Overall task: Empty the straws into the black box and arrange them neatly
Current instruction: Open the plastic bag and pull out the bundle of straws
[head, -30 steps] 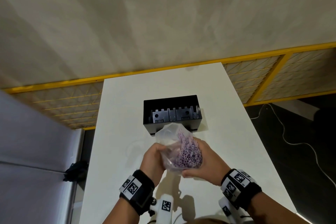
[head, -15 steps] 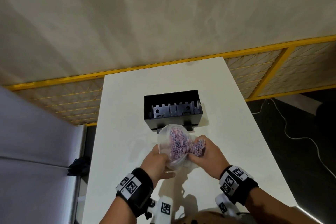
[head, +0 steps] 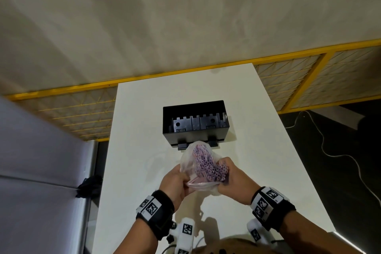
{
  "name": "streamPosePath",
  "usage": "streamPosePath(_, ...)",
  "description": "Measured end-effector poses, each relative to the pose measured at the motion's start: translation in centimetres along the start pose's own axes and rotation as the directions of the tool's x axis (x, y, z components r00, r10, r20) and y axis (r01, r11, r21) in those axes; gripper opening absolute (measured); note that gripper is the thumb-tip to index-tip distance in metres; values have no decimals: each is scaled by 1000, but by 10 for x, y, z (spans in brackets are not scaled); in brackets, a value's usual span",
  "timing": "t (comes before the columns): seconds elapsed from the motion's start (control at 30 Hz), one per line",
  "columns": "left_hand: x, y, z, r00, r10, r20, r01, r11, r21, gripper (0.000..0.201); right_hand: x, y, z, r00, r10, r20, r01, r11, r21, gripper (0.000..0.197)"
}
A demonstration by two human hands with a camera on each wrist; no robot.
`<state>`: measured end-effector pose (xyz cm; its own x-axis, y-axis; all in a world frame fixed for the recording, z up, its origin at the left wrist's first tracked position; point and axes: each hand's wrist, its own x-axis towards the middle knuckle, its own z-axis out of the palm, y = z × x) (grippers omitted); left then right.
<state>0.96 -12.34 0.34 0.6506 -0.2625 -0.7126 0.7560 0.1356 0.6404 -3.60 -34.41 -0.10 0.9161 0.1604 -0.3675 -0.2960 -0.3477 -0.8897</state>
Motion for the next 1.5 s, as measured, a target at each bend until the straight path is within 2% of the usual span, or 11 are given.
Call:
streamPosePath(0.23, 2, -20, 5, 983, 86, 162, -126, 958, 256, 88, -1, 10, 10, 998, -29, -50, 27, 999, -41, 91)
streamPosePath(0.4, -8, -29, 10, 955, 88, 282, -234, 807, 542, 90, 1, 11, 15, 988, -28, -153, 15, 996, -86, 71)
streamPosePath(0.6, -11, -20, 15, 933, 201, 298, -339, 765, 547, 91, 1, 13, 13, 989, -22, -149, 7, 995, -97, 48)
streamPosePath(0.73, -6, -6, 7, 980, 164, 112, -196, 896, 399, 106, 2, 15, 8, 995, 14, -101, -21, 997, -69, 48)
streamPosePath(0.83, 3, 0, 6, 985, 163, 59, -173, 922, 347, 65, 0, 22, 6, 998, 18, -66, -17, 1000, 13, 74)
streamPosePath(0.9, 2, 3, 13, 987, 158, 29, -154, 875, 458, 43, 0, 21, 8, 999, -20, -51, 22, 999, 34, 95)
streamPosePath(1.03, 6, -1, 20, 970, 242, 8, -201, 788, 582, 76, 8, 16, 11, 996, -70, -48, 71, 997, 15, 101)
streamPosePath(1.17, 17, 6, 20, 900, 399, -176, -210, 750, 627, 75, 11, 24, 13, 999, -37, -31, 35, 997, -67, 101)
streamPosePath(1.3, 25, 18, 22, 971, 47, -233, 5, 976, 218, 67, 8, 31, 14, 997, -47, -55, 40, 992, -119, 90)
streamPosePath(1.37, 26, 20, 20, 973, -91, -213, 96, 995, 15, 50, 6, 33, 12, 997, -17, -81, 7, 993, -120, 90)
streamPosePath(1.5, 32, 14, 13, 980, -89, -177, 113, 985, 132, 31, 7, 34, 10, 997, -10, -75, -1, 990, -144, 81)
